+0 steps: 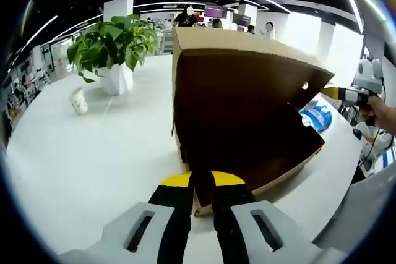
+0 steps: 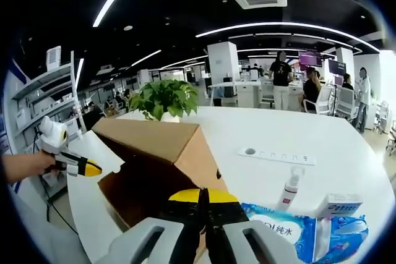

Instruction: Operate the shoe box by opening the lid, removing the specified soft item, and placing it in the target area until the item is outside and the box remains undamaged.

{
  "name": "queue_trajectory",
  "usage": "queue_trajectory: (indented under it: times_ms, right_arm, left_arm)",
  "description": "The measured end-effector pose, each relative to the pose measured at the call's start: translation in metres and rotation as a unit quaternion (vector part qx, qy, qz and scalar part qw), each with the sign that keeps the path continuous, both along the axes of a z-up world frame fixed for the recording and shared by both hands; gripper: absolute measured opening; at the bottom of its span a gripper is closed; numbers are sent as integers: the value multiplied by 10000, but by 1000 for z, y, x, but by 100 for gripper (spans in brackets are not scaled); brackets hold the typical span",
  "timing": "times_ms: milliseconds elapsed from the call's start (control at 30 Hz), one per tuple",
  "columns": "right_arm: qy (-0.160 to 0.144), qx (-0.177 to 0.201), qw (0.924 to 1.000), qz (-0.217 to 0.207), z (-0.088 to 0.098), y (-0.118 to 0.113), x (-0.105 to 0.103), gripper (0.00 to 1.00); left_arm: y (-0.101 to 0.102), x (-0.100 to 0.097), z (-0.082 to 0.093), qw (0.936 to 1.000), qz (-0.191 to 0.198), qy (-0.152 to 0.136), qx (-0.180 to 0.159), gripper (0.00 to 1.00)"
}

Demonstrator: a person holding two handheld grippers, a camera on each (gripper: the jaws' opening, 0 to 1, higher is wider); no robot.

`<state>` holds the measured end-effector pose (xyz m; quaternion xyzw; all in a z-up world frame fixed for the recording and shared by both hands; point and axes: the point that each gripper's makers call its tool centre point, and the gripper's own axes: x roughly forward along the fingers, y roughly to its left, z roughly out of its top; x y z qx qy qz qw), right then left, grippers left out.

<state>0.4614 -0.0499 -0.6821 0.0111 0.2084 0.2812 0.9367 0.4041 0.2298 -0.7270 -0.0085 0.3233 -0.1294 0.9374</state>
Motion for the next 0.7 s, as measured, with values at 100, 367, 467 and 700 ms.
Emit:
queue_trajectory:
  times_ms: [100,367,467,700]
  right_arm:
    - [17,7,10000,-7,-2,0,-3,0]
    - [55,21,10000,-1,-8,0,-10,0]
    - [79,17,10000,6,-11,1,-12,0]
    - [164,-24,9998,60,-19,1,-20,0]
  left_arm:
    - [1,2,4,10000,8,-81,-8,9]
    - [3,4,9,9999,28,-154,-17,10]
    - [4,4,11,9998,40,-185,-20,10]
    - [6,4,19,9995,66,-305,-19,10]
